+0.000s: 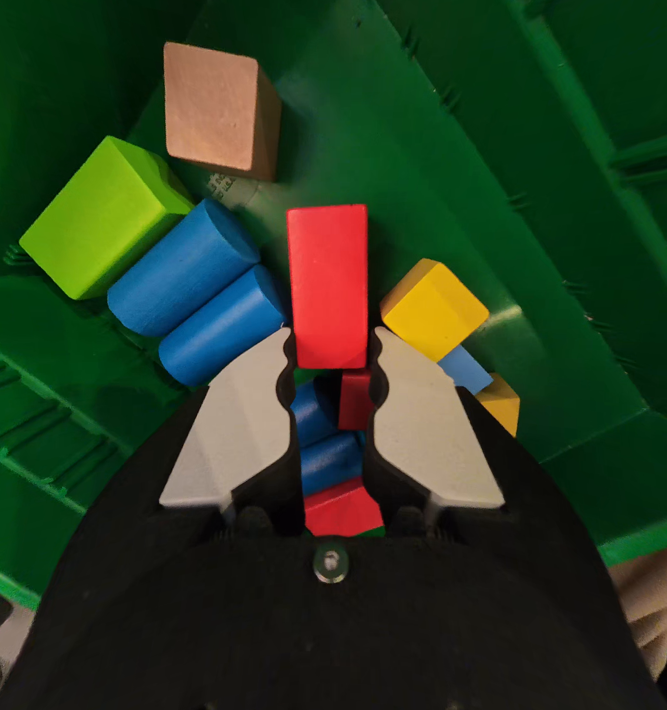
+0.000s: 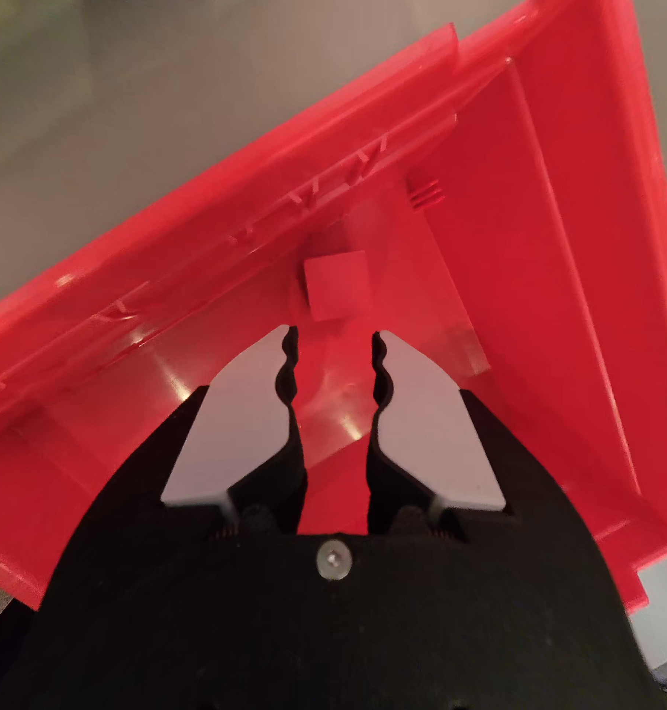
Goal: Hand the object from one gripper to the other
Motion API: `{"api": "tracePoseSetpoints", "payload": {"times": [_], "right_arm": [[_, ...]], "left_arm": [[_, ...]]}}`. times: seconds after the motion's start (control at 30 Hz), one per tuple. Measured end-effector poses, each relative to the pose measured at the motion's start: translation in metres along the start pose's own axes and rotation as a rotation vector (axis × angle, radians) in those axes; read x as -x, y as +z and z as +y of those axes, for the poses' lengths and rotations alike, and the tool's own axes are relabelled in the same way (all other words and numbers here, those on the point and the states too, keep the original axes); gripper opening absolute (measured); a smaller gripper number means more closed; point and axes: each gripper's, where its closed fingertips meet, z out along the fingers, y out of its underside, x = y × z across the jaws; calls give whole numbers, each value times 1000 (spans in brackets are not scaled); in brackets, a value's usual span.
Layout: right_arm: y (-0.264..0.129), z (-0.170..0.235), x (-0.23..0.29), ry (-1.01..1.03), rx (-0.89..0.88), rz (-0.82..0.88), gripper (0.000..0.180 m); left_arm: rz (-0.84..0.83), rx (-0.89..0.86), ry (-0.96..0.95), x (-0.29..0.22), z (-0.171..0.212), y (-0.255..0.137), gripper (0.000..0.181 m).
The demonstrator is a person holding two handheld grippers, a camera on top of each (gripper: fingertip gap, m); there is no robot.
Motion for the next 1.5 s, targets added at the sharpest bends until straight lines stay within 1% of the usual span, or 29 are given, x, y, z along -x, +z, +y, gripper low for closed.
{"api": "tracePoseSetpoints", "payload": {"times": [0.1, 0.2, 0.33, 0.43, 0.5, 0.57, 0.6, 0.7, 0.83, 0.93, 1.03, 1.13, 1.23, 1.3, 1.37, 1.43, 1.5], "right_arm": [[-9, -3, -1, 13, -44, 4, 37], [-25, -14, -1, 28, -129, -2, 38], [-52, -37, 2, 40, -282, -25, 39], [-78, -60, 13, 30, -436, -72, 42], [-97, -77, 28, 19, -544, -155, 47], [-116, -92, 45, -1, -644, -248, 52], [-123, -99, 54, -18, -680, -292, 54], [-136, -111, 78, -61, -734, -404, 62], [-153, -124, 107, -91, -824, -593, 64], [-167, -131, 123, -123, -877, -682, 59], [-175, -133, 133, -147, -898, -756, 40], [-179, -133, 136, -156, -895, -788, 36], [-183, -134, 135, -159, -882, -769, 35], [-185, -132, 122, -134, -864, -705, 35], [-176, -122, 94, -85, -783, -564, 35], [-159, -102, 58, -61, -655, -357, 35], [-141, -78, 25, -16, -531, -204, 35]], "left_arm": [[21, -40, 4, -1, -6, -8, 35], [47, -108, 3, -3, -13, -21, 34], [71, -211, 4, -3, -22, -41, 34], [97, -317, 25, -9, -33, -64, 34], [140, -416, 47, -19, -45, -84, 35], [214, -551, 140, -42, -59, -111, 34], [233, -594, 158, -51, -64, -122, 34], [296, -732, 261, -86, -77, -155, 35], [375, -855, 315, -123, -88, -183, 34], [442, -906, 320, -142, -91, -192, 34], [492, -959, 321, -152, -93, -199, 34], [536, -982, 297, -153, -92, -202, 35], [560, -1006, 281, -153, -92, -204, 35], [540, -999, 269, -148, -92, -203, 36], [482, -979, 275, -139, -89, -198, 36], [458, -973, 262, -131, -87, -196, 35], [449, -954, 249, -125, -86, -192, 34]]}}
